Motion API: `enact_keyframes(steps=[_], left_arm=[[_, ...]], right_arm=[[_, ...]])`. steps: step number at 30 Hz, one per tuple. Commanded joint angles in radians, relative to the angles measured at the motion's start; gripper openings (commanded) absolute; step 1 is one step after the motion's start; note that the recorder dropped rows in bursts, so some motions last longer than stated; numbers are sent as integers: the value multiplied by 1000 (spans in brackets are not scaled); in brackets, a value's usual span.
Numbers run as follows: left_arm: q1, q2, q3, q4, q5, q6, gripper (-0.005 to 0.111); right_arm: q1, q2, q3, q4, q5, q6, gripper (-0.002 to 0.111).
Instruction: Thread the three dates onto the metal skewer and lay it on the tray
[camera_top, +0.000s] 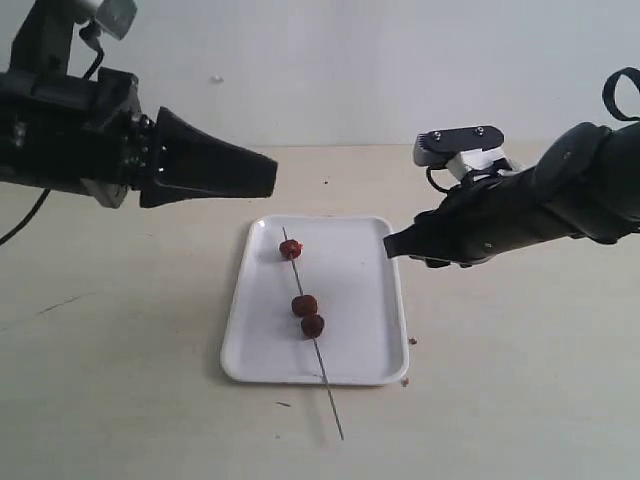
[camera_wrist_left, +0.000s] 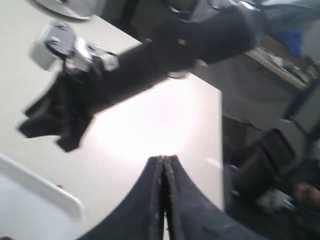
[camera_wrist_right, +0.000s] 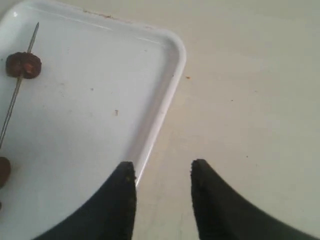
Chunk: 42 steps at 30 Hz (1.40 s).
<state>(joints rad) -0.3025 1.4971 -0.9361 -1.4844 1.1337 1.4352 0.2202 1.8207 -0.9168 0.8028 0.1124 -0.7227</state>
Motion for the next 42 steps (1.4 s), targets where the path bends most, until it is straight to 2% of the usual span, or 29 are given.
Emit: enact_keyframes(steps=[1,3,7,11,18,22,25,30,34,42], left_arm=[[-19,-39,154,-260,-354,292,0],[-34,-72,206,-260,-485,362,0],[-62,-176,284,-260,-667,363,0],[-68,-340,329,-260,-798,311,0],[-68,-725,453,-260,-1021,229,0],[-68,-920,535,-260,-1043,229,0],[-68,-1060,593,-260,-1050,224,0],[-68,-1260,666,-260,-1072,186,0],[-68,-1351,685,-260,-1073,186,0],[-68,-1419,685,-260,-1073,186,0]], right_arm=[[-7,-11,6,-27,20,-12,13],[-7,-22,23,-38,-1,-16,0],[-5,-83,80,-29,-104,-9,0],[16,-220,143,-29,-112,-9,0],[151,-560,300,-29,-147,-9,0],[229,-745,397,-29,-190,-7,0],[274,-862,461,-29,-136,-7,0],[285,-1017,545,-10,-45,23,0],[285,-1090,557,3,25,46,0],[285,-1145,557,3,26,44,0]])
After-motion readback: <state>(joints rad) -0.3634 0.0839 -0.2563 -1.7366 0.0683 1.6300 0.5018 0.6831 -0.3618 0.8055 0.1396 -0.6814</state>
